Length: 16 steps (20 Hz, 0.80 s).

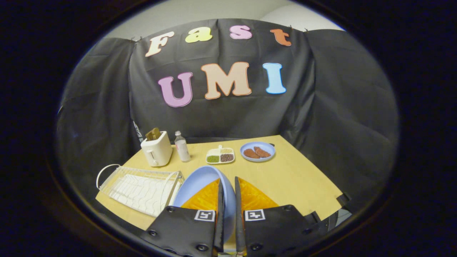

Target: Take the plate from the dish rack, then take the spoon from the basket and place it into the plate.

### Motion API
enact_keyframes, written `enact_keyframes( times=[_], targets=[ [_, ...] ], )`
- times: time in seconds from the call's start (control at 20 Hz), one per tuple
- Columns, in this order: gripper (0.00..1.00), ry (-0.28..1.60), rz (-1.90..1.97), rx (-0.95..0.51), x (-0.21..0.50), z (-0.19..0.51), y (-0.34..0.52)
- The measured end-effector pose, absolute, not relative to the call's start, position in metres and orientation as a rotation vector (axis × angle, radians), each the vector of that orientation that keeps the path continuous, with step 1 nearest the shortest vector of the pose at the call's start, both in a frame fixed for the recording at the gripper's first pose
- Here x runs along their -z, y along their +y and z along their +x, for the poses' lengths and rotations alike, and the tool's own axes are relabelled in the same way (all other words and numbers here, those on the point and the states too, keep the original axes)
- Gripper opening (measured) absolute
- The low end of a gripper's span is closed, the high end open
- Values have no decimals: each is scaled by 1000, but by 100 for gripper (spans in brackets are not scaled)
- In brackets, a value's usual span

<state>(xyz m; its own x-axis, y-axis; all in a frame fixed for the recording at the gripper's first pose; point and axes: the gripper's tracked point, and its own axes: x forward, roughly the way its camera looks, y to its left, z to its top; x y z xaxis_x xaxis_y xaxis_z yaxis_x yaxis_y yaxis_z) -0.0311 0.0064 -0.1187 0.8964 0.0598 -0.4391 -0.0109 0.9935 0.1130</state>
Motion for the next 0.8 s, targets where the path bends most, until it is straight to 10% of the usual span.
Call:
enact_keyframes(
  times=[0.8],
  targets=[
    [16,665,300,-103,228,-67,-5]
  ],
)
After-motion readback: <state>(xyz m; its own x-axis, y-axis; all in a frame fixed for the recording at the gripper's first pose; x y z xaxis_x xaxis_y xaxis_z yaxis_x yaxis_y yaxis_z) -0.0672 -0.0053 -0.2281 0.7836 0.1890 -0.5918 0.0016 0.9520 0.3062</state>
